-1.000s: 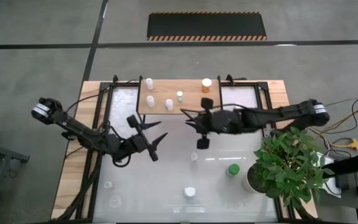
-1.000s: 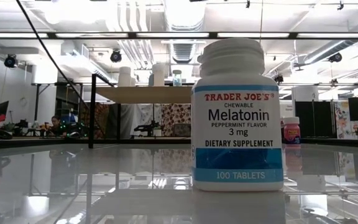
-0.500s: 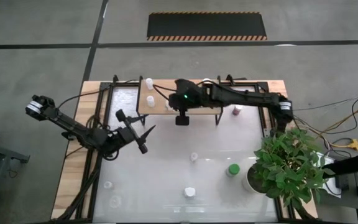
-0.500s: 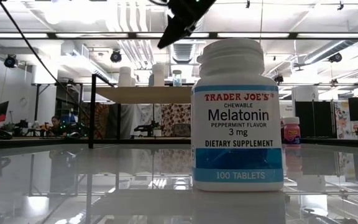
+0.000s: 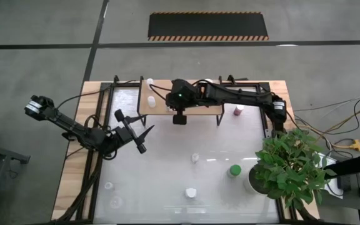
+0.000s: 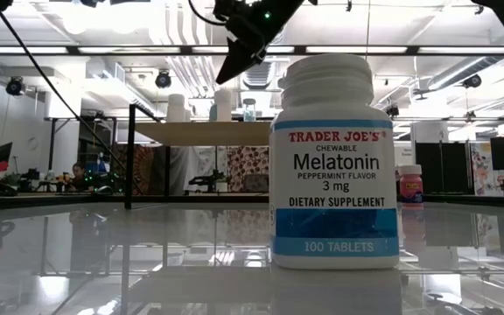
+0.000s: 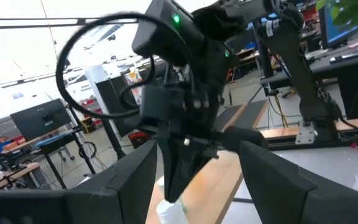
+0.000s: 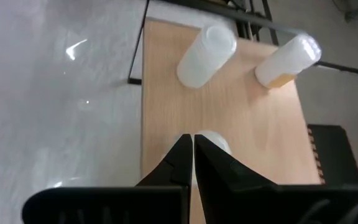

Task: Pick and place medicine bottles onto shelf by color
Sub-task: Put the white pill bottle on the shelf

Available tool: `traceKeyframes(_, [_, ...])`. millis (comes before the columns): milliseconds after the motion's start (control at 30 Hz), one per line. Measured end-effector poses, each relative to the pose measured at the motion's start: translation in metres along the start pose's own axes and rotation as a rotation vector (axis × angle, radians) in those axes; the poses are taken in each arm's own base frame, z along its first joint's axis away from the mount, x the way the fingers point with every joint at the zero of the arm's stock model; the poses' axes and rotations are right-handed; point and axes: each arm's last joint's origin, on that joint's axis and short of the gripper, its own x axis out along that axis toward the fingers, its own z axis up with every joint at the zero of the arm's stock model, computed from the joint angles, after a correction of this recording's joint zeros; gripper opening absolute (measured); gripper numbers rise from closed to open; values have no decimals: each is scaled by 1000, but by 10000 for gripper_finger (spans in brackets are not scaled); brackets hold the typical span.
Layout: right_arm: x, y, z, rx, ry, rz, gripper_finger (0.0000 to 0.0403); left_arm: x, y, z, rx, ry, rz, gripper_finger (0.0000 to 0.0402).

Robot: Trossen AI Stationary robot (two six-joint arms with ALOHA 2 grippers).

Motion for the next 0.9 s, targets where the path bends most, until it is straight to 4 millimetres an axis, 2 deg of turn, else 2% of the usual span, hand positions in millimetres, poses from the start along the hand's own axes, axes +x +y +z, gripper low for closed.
traceKeyframes(267, [7, -2, -7, 8, 20, -3, 8, 0, 0, 0, -1, -1, -2, 212])
traceKeyframes(900, [10, -12, -5, -23, -42, -43, 8, 0, 1, 2, -29, -18, 6, 212])
